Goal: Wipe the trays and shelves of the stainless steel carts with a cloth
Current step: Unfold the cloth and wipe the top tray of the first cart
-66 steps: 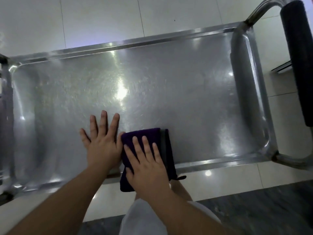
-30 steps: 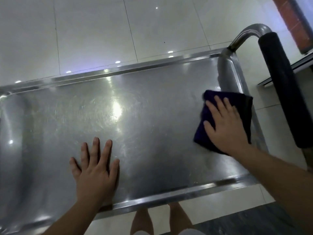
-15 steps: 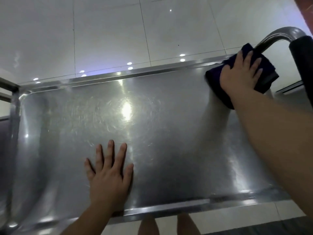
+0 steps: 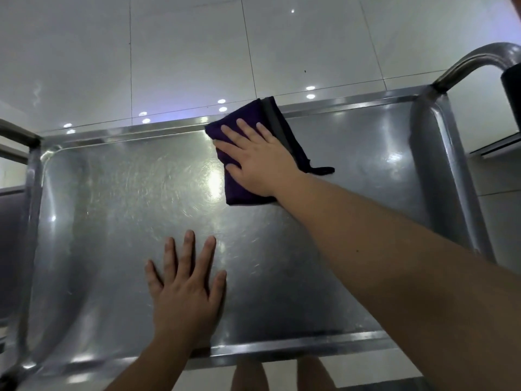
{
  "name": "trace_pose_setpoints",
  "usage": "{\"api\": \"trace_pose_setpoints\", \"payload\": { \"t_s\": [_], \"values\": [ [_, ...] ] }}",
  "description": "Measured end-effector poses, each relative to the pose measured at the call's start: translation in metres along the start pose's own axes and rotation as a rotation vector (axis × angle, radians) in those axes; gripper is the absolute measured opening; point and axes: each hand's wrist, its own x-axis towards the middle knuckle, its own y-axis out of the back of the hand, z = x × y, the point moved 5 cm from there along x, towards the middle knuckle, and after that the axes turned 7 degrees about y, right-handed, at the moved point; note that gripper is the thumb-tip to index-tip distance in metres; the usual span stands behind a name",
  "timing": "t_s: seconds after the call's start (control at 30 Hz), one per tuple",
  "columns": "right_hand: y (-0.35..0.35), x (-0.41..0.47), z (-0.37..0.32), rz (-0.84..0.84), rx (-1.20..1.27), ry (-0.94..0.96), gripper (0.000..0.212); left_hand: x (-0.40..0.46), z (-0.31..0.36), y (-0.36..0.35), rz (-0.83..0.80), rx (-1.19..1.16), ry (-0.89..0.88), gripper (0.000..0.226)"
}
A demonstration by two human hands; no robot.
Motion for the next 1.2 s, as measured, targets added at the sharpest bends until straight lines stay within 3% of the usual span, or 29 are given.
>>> {"api": "trace_pose_setpoints", "payload": {
  "t_s": [0.3,0.4,0.63,0.8,1.2],
  "values": [
    [0.027,-0.136,0.199,0.145,0.039,-0.633,0.073,-0.001,0.002,0.002,-0.015,-0.015,-0.018,0.068],
    [0.025,-0.198,0.224,0.102,0.042,-0.803,0.076,-0.003,0.001,0.002,-0.025,-0.008,-0.024,0.068],
    [-0.031,-0.292,0.114,0.167,0.073,-0.774,0.074,-0.005,0.001,0.005,-0.036,-0.033,-0.032,0.066],
    [-0.091,-0.348,-0.005,0.062,0.067,-0.700,0.079,-0.005,0.000,0.006,-0.049,-0.042,-0.039,0.066],
    [-0.093,-0.233,-0.116,0.002,0.075,-0.346,0.066,-0.005,-0.001,0.008,-0.078,-0.041,-0.053,0.065]
  ]
}}
